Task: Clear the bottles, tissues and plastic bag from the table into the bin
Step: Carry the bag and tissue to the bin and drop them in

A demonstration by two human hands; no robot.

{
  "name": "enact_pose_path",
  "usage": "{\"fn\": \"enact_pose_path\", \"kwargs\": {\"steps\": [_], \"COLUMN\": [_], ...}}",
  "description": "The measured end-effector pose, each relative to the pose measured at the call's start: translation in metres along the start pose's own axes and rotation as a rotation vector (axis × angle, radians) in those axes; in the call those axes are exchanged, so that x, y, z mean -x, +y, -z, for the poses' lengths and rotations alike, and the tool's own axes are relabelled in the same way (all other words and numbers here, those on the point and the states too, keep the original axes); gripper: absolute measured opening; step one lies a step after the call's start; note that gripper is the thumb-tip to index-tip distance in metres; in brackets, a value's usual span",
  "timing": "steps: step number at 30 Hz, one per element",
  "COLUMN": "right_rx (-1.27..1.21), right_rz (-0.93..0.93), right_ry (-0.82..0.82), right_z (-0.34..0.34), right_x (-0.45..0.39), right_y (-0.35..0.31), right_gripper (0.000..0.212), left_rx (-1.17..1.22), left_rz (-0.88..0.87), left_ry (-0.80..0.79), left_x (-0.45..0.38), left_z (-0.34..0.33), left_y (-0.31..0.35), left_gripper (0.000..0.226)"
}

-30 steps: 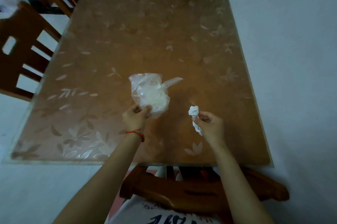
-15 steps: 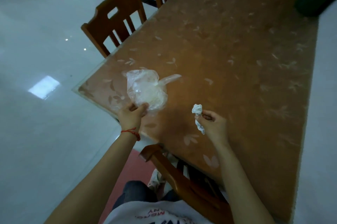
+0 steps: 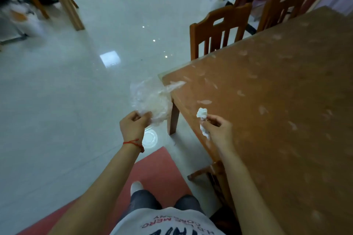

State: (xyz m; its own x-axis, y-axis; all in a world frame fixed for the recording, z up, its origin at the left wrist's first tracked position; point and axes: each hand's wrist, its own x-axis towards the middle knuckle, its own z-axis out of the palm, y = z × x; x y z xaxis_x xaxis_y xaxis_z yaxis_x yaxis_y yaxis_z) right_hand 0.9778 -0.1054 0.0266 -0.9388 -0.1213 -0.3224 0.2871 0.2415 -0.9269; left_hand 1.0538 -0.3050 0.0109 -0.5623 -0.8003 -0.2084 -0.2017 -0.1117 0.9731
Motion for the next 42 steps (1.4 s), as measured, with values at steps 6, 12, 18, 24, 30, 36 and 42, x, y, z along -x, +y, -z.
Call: {"fn": "enact_pose_path", "kwargs": {"steps": [6,12,18,24,30,36,42], "right_rx": [0.081,0.083,0.14,0.17,0.131,0.117,0.107], "right_rz": [0.034,0.003,-0.007,-0.014,0.0,0.004,-0.013], "right_ry": [-0.147,-0.301,-0.353,-0.373,-0.408,-0.412,-0.395], "right_z": [-0.117,-0.228,-0.297,-0.342,-0.393,-0.439,-0.481], "right_x": [-0.003,0.004,-0.009,-0.049,-0.113,-0.198,-0.27], "right_y": [-0.017,-0.037,-0.049,-0.061,-0.095,-0.15,-0.187], "right_gripper": [0.016,0.013,0.011,0.012,0.019,0.017,0.01], "left_rx": [0.072,0.141,0.172,0.173,0.185,0.19,0.152], "left_rz": [0.032,0.034,0.058,0.104,0.11,0.102,0.107], "left_ry": [0.13,0.279,0.381,0.43,0.432,0.426,0.404], "left_x": [-0.053,-0.102,-0.142,-0.193,-0.276,-0.38,-0.474], "left_z": [0.091,0.181,0.23,0.237,0.224,0.199,0.176], "left_y": [-0.001,-0.004,-0.007,-0.009,0.003,0.036,0.061], "left_gripper": [0.01,0.036,0.029,0.027,0.032,0.041,0.025]}}
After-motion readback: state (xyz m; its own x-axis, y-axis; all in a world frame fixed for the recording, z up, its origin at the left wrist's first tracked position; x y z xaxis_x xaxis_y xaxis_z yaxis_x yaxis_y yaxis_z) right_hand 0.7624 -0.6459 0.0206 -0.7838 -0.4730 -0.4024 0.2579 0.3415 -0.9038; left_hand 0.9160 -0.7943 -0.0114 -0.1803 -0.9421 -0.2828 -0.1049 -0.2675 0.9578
